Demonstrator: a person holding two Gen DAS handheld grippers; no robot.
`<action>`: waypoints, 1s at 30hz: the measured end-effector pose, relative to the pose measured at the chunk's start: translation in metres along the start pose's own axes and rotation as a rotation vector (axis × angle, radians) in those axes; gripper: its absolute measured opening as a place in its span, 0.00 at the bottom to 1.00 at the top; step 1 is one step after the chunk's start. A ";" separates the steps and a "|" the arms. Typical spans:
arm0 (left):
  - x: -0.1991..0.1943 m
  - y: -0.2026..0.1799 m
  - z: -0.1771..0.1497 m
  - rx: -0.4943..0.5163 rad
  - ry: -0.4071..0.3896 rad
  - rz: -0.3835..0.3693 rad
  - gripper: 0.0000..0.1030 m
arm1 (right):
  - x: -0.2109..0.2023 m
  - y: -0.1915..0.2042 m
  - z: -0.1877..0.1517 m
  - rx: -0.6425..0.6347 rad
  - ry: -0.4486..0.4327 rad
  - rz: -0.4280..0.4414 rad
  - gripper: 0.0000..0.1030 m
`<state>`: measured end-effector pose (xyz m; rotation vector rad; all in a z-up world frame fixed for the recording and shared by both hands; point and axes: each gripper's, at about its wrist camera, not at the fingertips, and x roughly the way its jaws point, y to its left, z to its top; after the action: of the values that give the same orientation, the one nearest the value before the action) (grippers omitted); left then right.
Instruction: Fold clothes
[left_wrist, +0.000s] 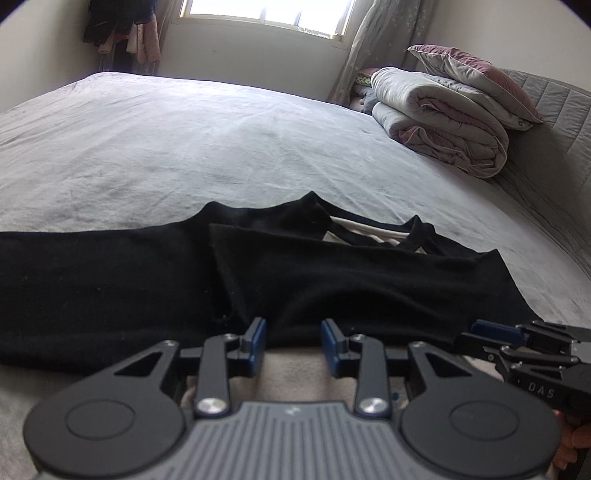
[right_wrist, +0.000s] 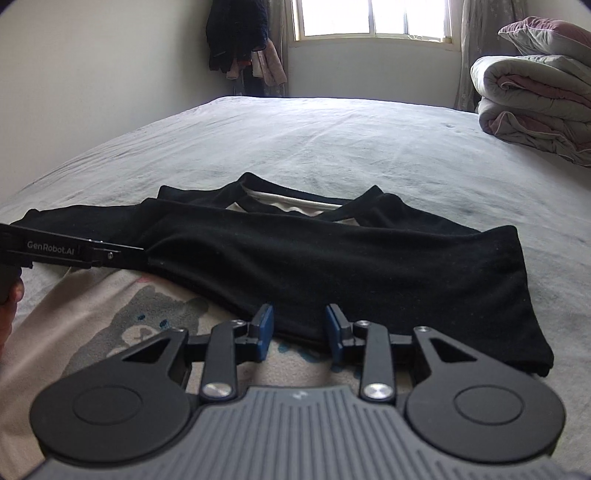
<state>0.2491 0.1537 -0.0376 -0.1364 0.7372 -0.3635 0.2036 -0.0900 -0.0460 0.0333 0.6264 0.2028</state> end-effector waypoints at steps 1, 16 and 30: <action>-0.002 0.001 0.001 -0.018 0.004 -0.004 0.34 | -0.003 -0.001 0.002 0.013 0.005 0.002 0.35; -0.060 0.023 0.009 -0.181 -0.003 0.132 0.69 | -0.093 -0.011 0.014 0.079 -0.021 -0.034 0.49; -0.108 0.089 -0.009 -0.404 -0.073 0.343 0.87 | -0.147 0.000 0.027 0.193 0.013 -0.054 0.78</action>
<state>0.1942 0.2762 0.0020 -0.3964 0.7394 0.1211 0.1032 -0.1178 0.0610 0.2016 0.6578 0.0901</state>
